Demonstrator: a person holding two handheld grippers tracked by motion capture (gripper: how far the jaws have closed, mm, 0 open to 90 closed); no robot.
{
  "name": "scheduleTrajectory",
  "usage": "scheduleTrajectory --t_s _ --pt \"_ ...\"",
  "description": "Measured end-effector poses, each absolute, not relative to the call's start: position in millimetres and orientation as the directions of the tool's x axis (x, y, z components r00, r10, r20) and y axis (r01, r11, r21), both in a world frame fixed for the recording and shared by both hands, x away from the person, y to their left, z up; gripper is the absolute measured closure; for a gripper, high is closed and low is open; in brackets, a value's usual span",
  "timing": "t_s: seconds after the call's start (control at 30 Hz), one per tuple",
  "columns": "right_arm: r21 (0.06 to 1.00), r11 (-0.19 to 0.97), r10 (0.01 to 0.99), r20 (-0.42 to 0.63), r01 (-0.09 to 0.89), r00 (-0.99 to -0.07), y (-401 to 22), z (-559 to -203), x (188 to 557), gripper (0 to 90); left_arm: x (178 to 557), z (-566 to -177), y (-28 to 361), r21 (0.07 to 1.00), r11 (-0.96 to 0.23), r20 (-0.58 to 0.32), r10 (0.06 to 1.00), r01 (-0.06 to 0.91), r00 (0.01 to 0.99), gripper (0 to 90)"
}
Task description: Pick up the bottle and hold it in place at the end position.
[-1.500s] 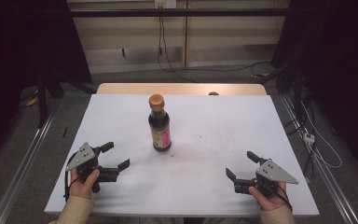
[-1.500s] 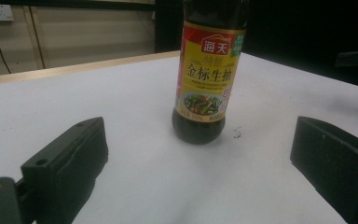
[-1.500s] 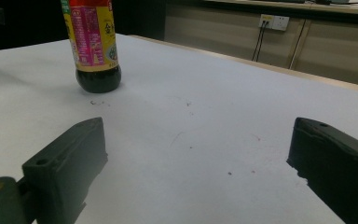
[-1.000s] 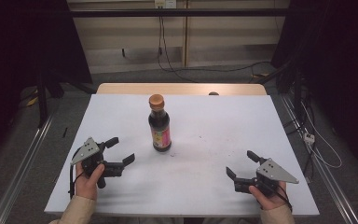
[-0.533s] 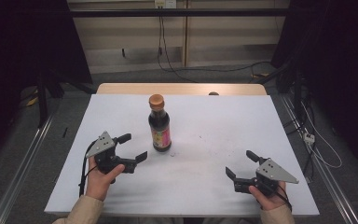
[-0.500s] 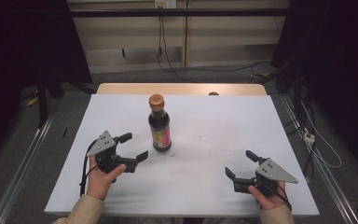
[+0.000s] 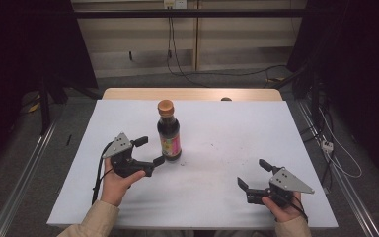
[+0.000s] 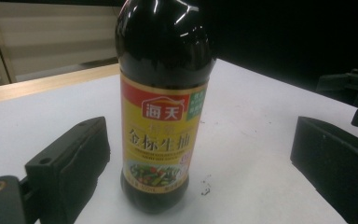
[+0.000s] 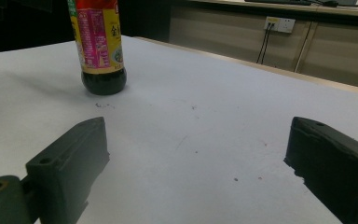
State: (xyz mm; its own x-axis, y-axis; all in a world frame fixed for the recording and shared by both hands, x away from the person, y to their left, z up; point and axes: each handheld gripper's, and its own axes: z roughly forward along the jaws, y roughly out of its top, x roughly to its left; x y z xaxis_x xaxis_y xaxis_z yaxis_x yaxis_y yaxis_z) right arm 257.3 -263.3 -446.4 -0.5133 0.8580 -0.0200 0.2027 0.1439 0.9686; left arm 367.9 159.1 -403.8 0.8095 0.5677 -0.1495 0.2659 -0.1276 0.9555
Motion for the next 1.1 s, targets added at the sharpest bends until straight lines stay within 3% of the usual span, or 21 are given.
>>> scheduleTrajectory --t_s 1.1 --pt "0.965 0.136 0.862 -0.004 0.223 -0.507 -264.5 -448.0 258.9 5.9 406.6 -397.1 116.0 0.952 -0.163 -0.092 0.654 0.258 0.751 11.4"
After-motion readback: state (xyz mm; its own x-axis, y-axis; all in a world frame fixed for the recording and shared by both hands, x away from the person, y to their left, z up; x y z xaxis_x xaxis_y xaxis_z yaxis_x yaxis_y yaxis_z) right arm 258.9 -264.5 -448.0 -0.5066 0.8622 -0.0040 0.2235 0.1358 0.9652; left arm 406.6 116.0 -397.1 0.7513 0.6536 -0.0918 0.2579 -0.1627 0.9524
